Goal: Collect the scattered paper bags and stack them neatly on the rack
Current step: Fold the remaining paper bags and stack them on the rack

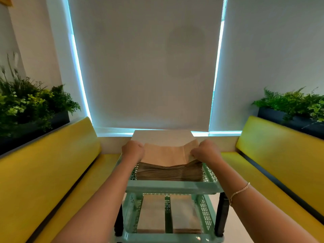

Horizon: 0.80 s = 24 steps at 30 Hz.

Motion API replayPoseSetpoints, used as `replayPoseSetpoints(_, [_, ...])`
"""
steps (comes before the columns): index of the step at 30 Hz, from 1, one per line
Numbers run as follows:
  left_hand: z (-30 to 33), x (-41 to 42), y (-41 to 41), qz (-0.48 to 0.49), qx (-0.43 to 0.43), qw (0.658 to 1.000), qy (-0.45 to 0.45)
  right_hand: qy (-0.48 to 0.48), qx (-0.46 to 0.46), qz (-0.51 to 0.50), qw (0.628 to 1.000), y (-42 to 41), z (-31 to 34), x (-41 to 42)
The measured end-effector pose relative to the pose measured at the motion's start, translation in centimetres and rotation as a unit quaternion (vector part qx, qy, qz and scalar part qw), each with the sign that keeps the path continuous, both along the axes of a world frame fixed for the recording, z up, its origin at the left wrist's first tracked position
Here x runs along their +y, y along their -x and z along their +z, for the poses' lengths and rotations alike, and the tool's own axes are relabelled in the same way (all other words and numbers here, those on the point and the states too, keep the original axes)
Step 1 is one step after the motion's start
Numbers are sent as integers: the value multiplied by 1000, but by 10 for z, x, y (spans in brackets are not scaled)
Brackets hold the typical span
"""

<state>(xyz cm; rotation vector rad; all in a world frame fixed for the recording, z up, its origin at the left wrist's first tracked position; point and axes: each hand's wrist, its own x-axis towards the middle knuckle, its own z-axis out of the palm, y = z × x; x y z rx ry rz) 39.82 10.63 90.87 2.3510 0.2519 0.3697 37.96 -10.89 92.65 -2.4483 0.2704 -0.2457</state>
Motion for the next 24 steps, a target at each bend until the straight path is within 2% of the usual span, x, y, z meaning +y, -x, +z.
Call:
replayPoseSetpoints(7, [-17,-8,-4,-21,91,990,-106,43,3,-10,999,0,-8,-1])
replayPoseSetpoints(19, [-19,-14,2,5,128,986,-109,73,14,-24,997,5,-11,6])
replayPoseSetpoints(24, [-19,-13,4,3,116,988,-104,195,0,-41,980,15,-6,15])
